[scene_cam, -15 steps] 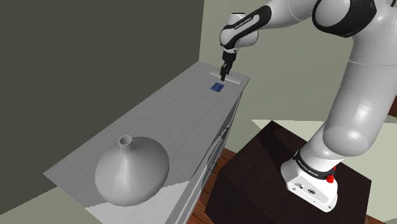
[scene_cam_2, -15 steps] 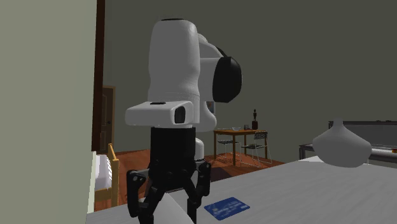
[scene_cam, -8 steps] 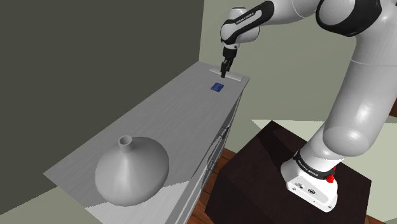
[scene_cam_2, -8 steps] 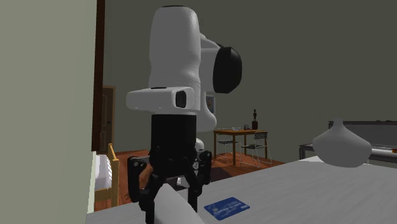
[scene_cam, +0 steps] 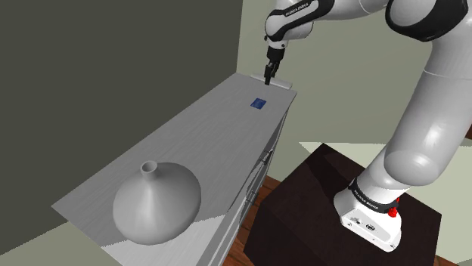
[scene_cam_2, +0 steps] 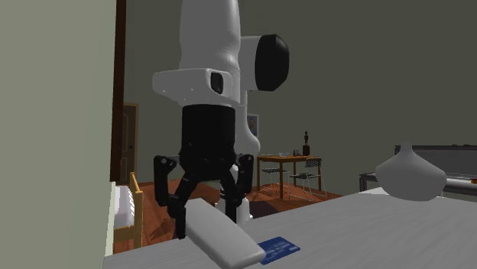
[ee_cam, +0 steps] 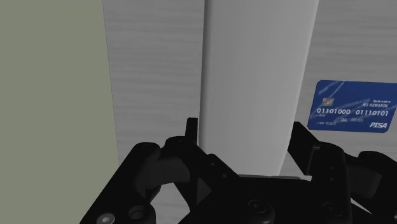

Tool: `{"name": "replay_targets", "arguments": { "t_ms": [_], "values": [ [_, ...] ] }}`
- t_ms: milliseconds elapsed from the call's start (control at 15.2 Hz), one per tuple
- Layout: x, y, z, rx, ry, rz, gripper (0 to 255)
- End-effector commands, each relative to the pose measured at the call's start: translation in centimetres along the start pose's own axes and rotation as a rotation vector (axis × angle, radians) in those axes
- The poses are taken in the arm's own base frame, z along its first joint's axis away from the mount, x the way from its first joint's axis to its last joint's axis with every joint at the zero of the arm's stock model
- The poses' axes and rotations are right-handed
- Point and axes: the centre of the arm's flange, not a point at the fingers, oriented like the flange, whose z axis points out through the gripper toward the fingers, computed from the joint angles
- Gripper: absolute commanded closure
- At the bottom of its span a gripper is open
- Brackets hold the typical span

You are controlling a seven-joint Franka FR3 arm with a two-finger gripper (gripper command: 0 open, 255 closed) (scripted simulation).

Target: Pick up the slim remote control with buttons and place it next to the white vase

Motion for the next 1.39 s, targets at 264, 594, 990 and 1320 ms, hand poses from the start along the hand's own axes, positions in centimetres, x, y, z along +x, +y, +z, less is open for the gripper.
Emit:
{"name": "replay_targets", "arguments": {
  "t_ms": [264,594,990,1320],
  "values": [
    [0.0,0.1,-3.3,0.0,0.0,0.0,255],
    [0.0,0.1,-5.9,0.0,0.0,0.0,255],
    [-0.1,0.1,-9.1,0.0,0.0,0.0,255],
    [-0.1,0.1,-11.7,0.0,0.0,0.0,255]
  ]
}}
